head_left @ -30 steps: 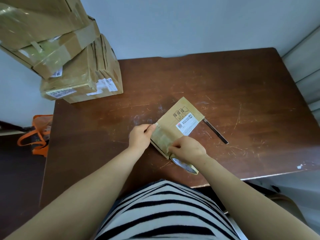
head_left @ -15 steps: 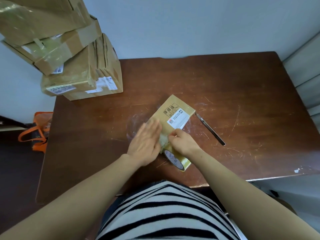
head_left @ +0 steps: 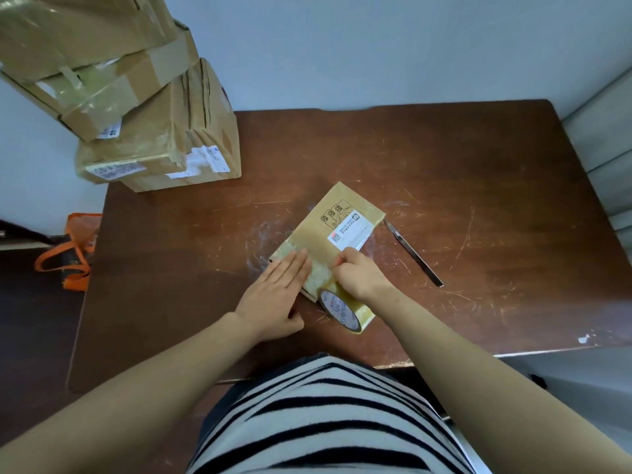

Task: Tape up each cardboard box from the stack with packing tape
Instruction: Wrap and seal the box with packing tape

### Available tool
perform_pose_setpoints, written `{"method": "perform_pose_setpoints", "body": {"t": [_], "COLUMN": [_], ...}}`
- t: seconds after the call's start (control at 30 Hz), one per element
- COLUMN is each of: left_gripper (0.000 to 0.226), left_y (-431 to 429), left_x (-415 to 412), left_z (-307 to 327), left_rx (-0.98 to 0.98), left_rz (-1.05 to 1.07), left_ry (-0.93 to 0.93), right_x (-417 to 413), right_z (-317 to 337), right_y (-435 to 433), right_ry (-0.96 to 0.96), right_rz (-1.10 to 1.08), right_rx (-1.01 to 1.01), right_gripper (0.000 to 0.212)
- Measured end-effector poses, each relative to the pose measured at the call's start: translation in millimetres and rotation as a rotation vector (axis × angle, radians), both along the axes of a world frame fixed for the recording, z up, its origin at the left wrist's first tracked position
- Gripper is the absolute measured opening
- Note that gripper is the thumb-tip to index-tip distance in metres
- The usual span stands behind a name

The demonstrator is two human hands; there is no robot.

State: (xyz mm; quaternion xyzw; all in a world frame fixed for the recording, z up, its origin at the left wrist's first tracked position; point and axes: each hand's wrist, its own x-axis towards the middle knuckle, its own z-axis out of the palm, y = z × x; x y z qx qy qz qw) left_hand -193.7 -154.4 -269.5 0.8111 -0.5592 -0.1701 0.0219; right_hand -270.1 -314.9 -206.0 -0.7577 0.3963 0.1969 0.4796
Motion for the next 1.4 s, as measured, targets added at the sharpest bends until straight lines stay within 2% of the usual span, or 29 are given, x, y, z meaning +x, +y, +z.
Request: {"method": "perform_pose_setpoints", "body": {"t": [0.07, 0.13, 0.2, 0.3, 0.37, 0.43, 0.57, 0.7, 0.77, 0.83, 0.97, 1.07, 1.2, 1.33, 1.4], "left_gripper": [0.097, 0.101, 0.11, 0.124, 0.123, 0.111, 0.083, 0.054, 0.035, 0.027, 0.045, 0.055, 0.066, 0.083, 0.083], "left_y": [-0.8, -5.3, -4.4, -5.7, -9.2, -10.9, -12.6, -13.6, -14.1, -13.8, -6.2, -1.3, 2.5, 5.6, 1.8], "left_x": [2.8, 11.0, 15.2, 4.2, -4.4, -7.5, -2.0, 0.9, 3.6, 6.8, 23.9, 32.3, 22.4, 31.2, 32.9], "left_z": [2.1, 7.4, 9.3, 7.3, 6.2, 3.9, 10.8, 35.7, 43.5, 48.2, 53.9, 52.5, 47.4, 48.7, 61.1], "left_rx": [0.005, -0.015, 0.085, 0.066, 0.041, 0.002, -0.233, -0.352, -0.394, -0.43, -0.487, -0.445, -0.506, -0.363, -0.302], "left_rz": [0.057, 0.199, 0.264, 0.231, 0.157, 0.136, 0.221, 0.403, 0.511, 0.585, 0.77, 0.741, 0.708, 0.672, 0.725], "left_ry": [0.025, 0.048, 0.097, -0.012, -0.042, -0.064, -0.003, 0.051, 0.156, 0.268, 0.414, 0.469, 0.638, 0.852, 0.981], "right_x": [-1.3, -0.8, -1.2, -0.8, -2.0, -1.9, 3.5, 11.3, 14.7, 17.8, 12.2, 3.5, 8.2, 14.3, 14.3], "right_z": [-0.3, -0.4, -0.5, -0.9, 0.9, 7.3, 33.9, 69.6, 79.8, 83.1, 73.4, 60.4, 45.3, 34.8, 31.2], "right_y": [1.1, 0.0, -0.4, -1.7, -3.7, -6.6, -13.0, -13.7, -11.3, -3.6, 4.4, 2.6, 2.9, 9.1, 12.2], "right_ry": [-0.006, -0.014, -0.013, -0.013, -0.018, -0.032, -0.096, -0.388, -0.518, -0.613, -0.699, -0.594, -0.481, -0.47, -0.493], "right_rz": [0.003, -0.003, -0.009, -0.036, -0.082, -0.12, -0.138, -0.173, -0.086, -0.002, 0.021, -0.015, -0.001, -0.006, -0.028], "right_rx": [0.011, 0.022, 0.032, 0.064, 0.09, 0.123, 0.215, 0.421, 0.466, 0.485, 0.319, 0.311, 0.323, 0.322, 0.325], "right_gripper": [0.021, 0.021, 0.021, 0.019, 0.019, 0.02, 0.022, 0.009, 0.02, 0.023, 0.015, 0.014, 0.012, 0.013, 0.014]}}
